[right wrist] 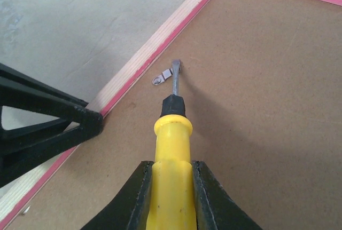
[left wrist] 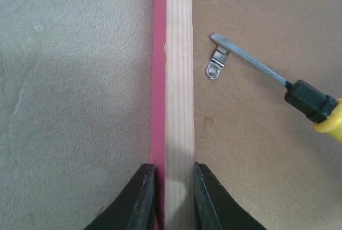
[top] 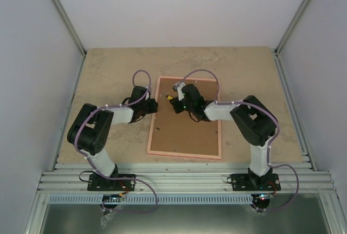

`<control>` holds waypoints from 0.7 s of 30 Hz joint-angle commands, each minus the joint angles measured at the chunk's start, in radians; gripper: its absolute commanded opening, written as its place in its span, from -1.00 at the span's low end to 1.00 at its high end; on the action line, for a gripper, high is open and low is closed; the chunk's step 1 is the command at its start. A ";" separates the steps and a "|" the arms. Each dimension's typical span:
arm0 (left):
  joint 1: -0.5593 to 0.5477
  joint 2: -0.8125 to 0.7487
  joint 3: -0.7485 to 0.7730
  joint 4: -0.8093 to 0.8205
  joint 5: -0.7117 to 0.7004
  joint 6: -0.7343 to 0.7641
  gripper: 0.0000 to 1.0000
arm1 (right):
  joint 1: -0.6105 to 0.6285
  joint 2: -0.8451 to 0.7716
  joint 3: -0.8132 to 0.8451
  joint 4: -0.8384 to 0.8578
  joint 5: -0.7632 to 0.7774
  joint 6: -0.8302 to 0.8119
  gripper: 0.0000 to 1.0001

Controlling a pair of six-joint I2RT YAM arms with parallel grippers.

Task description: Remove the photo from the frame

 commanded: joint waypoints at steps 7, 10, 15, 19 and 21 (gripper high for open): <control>-0.016 0.035 -0.029 -0.122 0.043 -0.008 -0.66 | 0.004 -0.061 -0.012 -0.150 -0.051 -0.015 -0.99; -0.016 0.036 -0.028 -0.123 0.039 -0.008 -0.66 | 0.006 -0.064 -0.007 -0.171 -0.052 -0.014 -0.99; -0.016 0.038 -0.027 -0.124 0.040 -0.007 -0.66 | 0.006 -0.075 0.011 -0.221 -0.049 -0.011 -0.99; -0.016 0.037 -0.027 -0.125 0.037 -0.008 -0.65 | 0.008 -0.092 0.020 -0.255 -0.055 -0.013 -0.99; -0.016 0.037 -0.026 -0.125 0.037 -0.008 -0.65 | 0.008 -0.102 0.016 -0.257 -0.057 -0.014 -0.99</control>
